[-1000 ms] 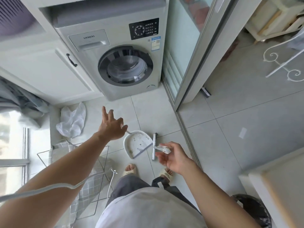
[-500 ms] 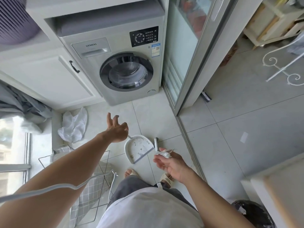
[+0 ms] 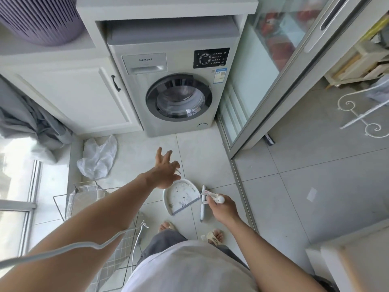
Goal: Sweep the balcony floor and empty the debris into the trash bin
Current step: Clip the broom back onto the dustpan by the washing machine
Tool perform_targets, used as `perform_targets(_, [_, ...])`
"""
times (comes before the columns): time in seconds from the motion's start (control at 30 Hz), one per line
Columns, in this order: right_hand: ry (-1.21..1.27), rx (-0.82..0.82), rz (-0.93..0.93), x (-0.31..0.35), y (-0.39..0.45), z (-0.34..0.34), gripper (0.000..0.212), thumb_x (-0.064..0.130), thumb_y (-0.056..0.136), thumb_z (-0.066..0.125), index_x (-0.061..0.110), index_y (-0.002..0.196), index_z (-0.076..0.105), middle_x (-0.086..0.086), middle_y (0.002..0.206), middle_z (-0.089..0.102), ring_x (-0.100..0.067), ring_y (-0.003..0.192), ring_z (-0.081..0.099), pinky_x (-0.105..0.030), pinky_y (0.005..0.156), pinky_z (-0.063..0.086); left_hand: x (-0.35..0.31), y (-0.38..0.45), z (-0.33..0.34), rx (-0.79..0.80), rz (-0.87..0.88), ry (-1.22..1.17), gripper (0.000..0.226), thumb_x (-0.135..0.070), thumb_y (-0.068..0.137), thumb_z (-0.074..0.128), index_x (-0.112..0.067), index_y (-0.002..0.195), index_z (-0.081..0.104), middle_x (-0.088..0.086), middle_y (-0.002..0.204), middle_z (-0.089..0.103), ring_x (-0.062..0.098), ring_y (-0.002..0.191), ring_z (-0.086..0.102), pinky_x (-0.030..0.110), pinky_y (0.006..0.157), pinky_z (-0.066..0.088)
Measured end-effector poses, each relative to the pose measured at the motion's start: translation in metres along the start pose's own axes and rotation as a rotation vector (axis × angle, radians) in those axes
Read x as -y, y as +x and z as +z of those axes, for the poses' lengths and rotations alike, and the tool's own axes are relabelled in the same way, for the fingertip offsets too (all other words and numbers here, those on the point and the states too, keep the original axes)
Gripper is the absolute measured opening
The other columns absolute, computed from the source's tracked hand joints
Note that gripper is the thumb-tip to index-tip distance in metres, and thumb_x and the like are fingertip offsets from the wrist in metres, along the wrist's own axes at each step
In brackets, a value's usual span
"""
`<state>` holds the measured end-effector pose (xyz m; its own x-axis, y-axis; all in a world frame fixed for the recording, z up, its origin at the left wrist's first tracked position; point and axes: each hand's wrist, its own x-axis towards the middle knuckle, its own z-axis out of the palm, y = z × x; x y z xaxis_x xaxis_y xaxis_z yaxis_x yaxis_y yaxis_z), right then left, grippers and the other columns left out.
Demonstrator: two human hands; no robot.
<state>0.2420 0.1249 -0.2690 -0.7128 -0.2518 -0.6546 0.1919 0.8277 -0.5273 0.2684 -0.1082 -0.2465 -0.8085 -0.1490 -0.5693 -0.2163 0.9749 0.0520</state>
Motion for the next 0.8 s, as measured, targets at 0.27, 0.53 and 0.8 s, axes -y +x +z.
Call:
perform_targets(0.27, [-0.055, -0.302, -0.142, 0.076, 0.005, -0.01, 0.042, 0.052, 0.087, 0.061, 0.012, 0.073, 0.067, 0.001, 0.065, 0.066, -0.023, 0.068, 0.063, -0.027, 0.059, 0.044, 0.035, 0.003, 0.009, -0.15, 0.082, 0.078, 0.067, -0.052, 0.094, 0.053, -0.005, 0.14, 0.043, 0.006, 0.146, 0.041, 0.028, 0.15, -0.002, 0.056, 0.117, -0.01])
perform_targets(0.53, [-0.305, -0.424, -0.413, 0.145, -0.014, -0.004, 0.046, 0.052, 0.087, 0.06, 0.011, 0.066, 0.061, -0.005, 0.065, 0.067, -0.03, 0.068, 0.063, -0.032, 0.058, 0.048, 0.049, 0.007, 0.015, -0.147, 0.147, 0.131, 0.09, -0.067, 0.079, 0.061, -0.009, 0.145, 0.042, 0.012, 0.151, 0.038, 0.031, 0.149, -0.011, 0.06, 0.111, -0.022])
perform_targets(0.8, [-0.283, -0.512, -0.587, 0.198, -0.031, -0.011, 0.053, 0.053, 0.088, 0.057, 0.009, 0.058, 0.058, -0.005, 0.053, 0.061, -0.03, 0.059, 0.058, -0.036, 0.057, 0.048, 0.05, 0.023, 0.029, -0.177, 0.054, 0.005, 0.095, -0.083, 0.074, 0.047, -0.013, 0.139, 0.05, 0.026, 0.15, 0.028, 0.037, 0.147, -0.012, 0.061, 0.113, -0.012])
